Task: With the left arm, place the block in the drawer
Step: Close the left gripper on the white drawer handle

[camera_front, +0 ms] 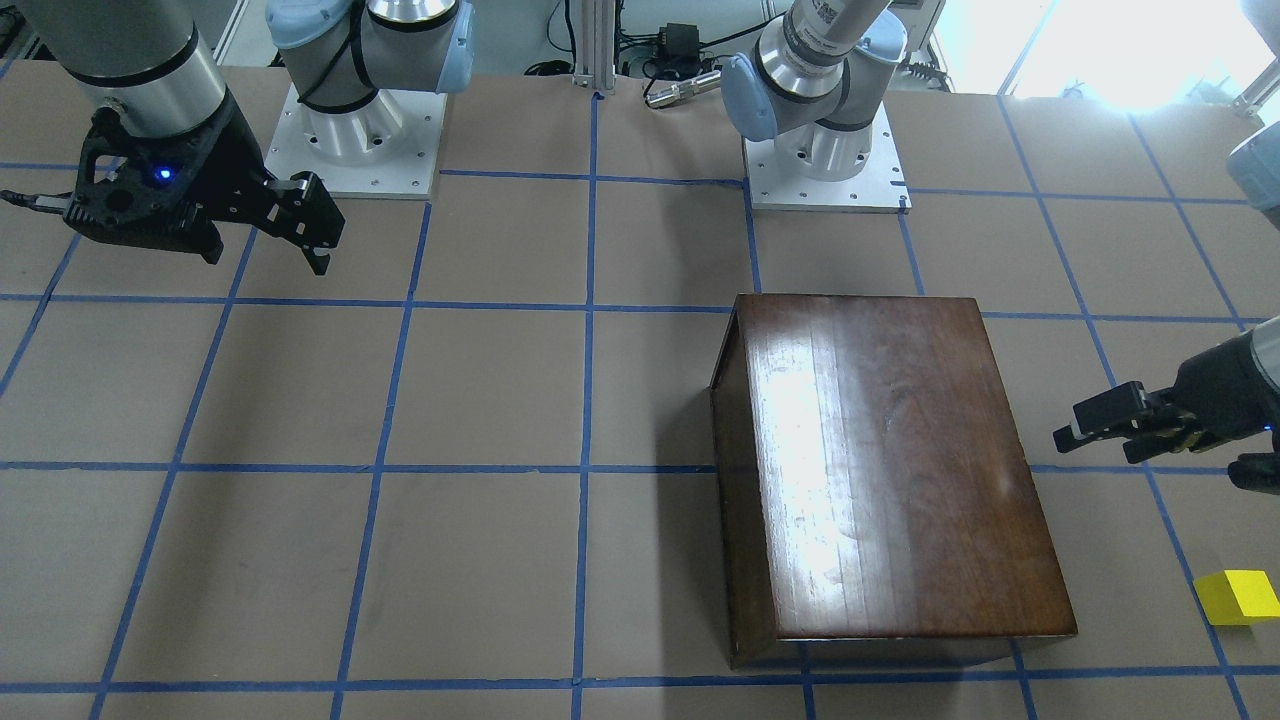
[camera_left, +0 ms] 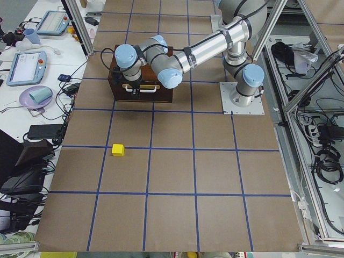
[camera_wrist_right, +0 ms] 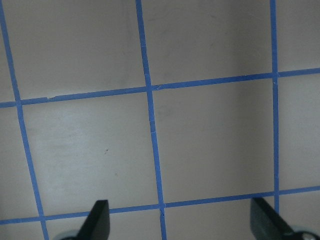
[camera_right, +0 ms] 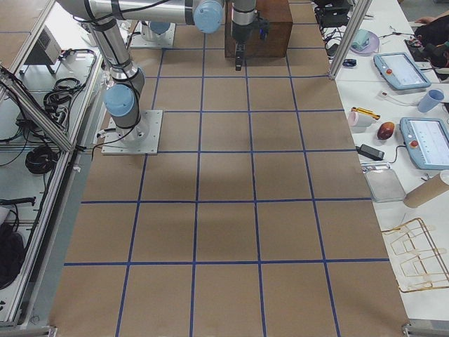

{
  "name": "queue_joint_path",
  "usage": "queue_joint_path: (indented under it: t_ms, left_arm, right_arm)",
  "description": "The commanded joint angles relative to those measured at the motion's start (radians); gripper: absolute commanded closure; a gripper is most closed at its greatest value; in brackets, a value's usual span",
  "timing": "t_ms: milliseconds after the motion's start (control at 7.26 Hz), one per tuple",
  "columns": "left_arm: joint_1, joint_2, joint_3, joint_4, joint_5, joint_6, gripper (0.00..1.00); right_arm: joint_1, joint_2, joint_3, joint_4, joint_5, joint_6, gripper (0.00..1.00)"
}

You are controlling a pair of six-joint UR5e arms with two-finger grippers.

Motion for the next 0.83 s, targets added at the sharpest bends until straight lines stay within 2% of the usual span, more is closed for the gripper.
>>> queue_joint_path:
  t_ms: [0,689]
  left_arm:
    - [0.002,-0.03,-0.008,0.0,-0.034,0.002,0.0]
    - [0.002,-0.073,-0.009,0.011,-0.06,0.002,0.0]
  right_arm:
    - [0.0,0.0,0.0,0.0,0.0,0.0,0.0]
    - [0.0,0.0,0.0,0.0,0.0,0.0,0.0]
